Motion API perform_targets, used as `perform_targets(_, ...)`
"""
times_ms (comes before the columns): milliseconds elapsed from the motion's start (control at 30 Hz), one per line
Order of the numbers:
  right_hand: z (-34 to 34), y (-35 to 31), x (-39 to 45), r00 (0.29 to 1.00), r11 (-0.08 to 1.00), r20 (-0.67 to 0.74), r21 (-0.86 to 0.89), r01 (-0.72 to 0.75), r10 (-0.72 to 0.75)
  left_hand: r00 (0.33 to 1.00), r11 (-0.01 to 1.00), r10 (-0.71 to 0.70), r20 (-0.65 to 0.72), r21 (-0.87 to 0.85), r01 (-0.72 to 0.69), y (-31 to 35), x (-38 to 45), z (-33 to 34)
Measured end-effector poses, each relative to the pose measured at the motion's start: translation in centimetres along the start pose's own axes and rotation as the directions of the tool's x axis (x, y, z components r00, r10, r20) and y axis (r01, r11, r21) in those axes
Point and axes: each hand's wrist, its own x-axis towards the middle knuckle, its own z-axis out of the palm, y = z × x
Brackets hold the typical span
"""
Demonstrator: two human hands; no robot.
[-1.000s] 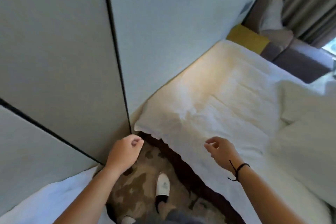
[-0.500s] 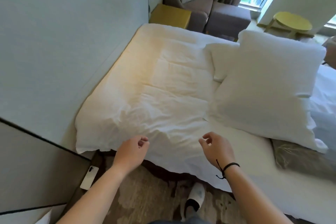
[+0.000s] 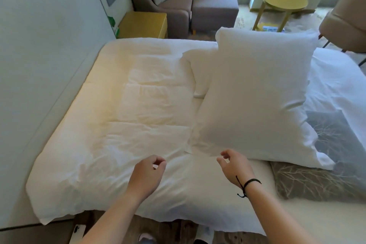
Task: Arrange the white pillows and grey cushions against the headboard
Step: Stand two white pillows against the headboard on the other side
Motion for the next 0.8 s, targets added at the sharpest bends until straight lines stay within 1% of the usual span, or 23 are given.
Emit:
perform_targets(100,-0.1,0.6,0.8,0.999,0.999,-0.029,-0.043,-0.028,0.027,0.999,1.0,-0.011,0.032,-0.018,0.012,0.5,2.9,1.3)
perform_targets(167,-0.2,0.4,0.5,0.998,0.994,-0.064,-0.11,-0.022,0.015,0.998,0.998,-0.02,0.066,-0.054,0.024,0.9,4.9,2.3)
perform_targets(267,-1.2,-0.3,-0.6,0.995,0.987,-0.098,-0.16,-0.022,0.006,0.99,0.995,-0.037,0.139,-0.091,0.05,2.1,7.5,4.0)
perform_targets(367,-3.7,0.1,-0.4,0.987,0.983,-0.143,-0.159,-0.092,0.07,0.977,0.993,-0.025,0.211,-0.111,0.049,3.8,10.2,5.6)
perform_targets(433,-5.3,1.1,0.2,0.973,0.981,-0.191,-0.12,-0.155,0.131,0.969,0.993,-0.009,0.246,-0.109,0.037,4.8,12.1,6.6)
perform_targets(500,-6.7,2.2,1.0,0.959,0.977,-0.215,-0.062,-0.204,0.187,0.968,0.995,-0.007,0.253,-0.095,0.032,5.7,13.5,7.4)
perform_targets(600,-8.0,4.5,2.6,0.939,0.96,-0.203,0.018,-0.279,0.277,0.965,0.997,-0.016,0.26,-0.072,0.036,6.4,14.5,8.1)
perform_targets(700,-9.5,7.6,5.1,0.911,0.929,-0.184,0.096,-0.358,0.37,0.962,1.0,-0.003,0.275,-0.022,0.01,6.8,15.3,8.5)
perform_targets(800,-12.1,11.4,8.9,0.882,0.896,-0.168,0.145,-0.42,0.44,0.97,1.0,-0.012,0.244,0.019,0.008,8.0,16.6,9.3)
